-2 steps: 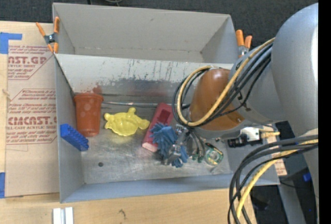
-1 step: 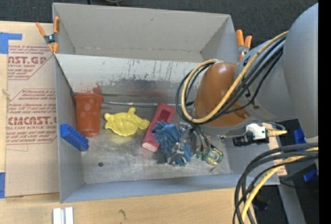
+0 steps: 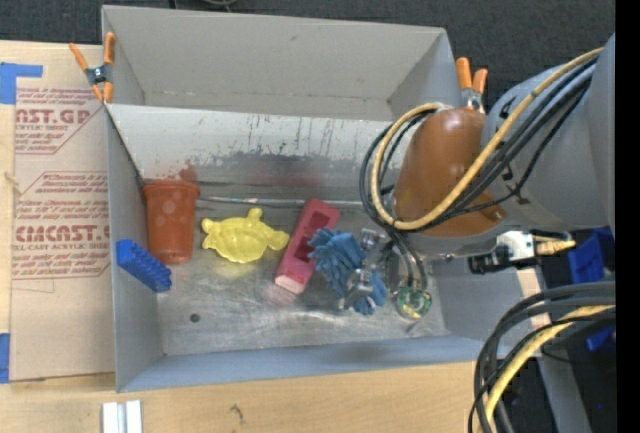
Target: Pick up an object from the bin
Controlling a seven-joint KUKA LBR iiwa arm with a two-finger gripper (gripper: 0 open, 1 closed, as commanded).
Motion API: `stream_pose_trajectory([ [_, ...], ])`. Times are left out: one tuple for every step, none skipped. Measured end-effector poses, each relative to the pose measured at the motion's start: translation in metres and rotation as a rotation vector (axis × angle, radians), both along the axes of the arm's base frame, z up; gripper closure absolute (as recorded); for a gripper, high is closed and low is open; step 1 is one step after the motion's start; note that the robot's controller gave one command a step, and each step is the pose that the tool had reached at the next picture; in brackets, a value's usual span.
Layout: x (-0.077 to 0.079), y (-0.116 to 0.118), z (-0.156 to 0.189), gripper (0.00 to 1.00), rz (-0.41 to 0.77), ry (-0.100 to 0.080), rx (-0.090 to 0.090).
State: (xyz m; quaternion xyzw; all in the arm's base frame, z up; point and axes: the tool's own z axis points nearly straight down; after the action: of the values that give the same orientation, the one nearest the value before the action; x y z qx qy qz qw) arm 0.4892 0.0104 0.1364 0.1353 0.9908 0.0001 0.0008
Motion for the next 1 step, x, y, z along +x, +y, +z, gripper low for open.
stream_pose_trajectory([
  [-0.0023, 0.0055, 0.0120, 1.00, -0.021, 0.003, 0.000],
])
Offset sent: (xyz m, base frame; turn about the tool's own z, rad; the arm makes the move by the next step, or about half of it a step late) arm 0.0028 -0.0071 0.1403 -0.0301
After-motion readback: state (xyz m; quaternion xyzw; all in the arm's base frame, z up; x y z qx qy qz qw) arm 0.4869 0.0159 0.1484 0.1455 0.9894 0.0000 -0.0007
